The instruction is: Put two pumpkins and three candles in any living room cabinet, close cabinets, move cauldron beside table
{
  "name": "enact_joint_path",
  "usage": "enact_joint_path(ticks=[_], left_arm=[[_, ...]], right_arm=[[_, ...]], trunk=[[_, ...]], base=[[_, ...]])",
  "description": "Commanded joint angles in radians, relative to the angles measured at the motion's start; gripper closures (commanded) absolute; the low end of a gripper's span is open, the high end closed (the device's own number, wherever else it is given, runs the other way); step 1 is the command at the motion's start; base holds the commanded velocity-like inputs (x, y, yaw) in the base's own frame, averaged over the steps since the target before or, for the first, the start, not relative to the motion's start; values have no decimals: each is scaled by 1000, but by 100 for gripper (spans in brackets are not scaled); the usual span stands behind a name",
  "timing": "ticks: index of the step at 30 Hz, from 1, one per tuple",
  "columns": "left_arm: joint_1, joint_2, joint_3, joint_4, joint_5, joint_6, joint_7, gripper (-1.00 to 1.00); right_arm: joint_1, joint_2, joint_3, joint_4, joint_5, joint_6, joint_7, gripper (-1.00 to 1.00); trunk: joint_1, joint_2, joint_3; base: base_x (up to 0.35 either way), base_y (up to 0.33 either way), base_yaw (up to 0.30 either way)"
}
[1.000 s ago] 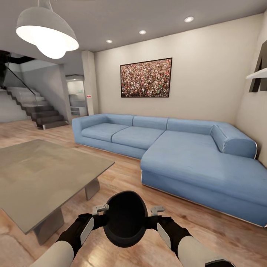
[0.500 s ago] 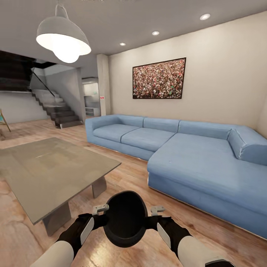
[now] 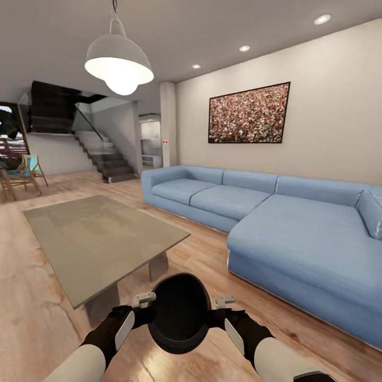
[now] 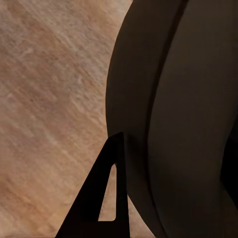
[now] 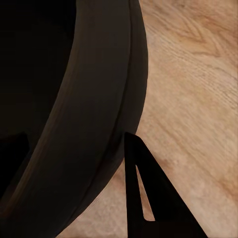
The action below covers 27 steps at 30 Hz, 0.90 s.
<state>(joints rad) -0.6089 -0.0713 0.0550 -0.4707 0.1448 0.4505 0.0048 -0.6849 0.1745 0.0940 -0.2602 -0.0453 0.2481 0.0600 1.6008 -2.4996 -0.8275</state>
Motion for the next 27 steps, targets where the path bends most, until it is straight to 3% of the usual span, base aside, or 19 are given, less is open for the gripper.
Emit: enact_joint_path(ticks=[1, 14, 27], left_arm=[[0, -1, 6, -2, 5, 7, 0, 100], [0, -1, 6, -2, 5, 7, 0, 100], [0, -1, 6, -2, 6, 7, 0, 100]], right_arm=[[-1, 0, -5, -16, -24, 6, 37, 100], [-1, 0, -5, -16, -24, 5, 37, 100], [-1, 0, -5, -16, -24, 6, 37, 100]], trunk=[[0, -1, 0], [0, -1, 8], [0, -1, 11]], base=[[0, 0, 236], [13, 0, 230], [41, 0, 62]])
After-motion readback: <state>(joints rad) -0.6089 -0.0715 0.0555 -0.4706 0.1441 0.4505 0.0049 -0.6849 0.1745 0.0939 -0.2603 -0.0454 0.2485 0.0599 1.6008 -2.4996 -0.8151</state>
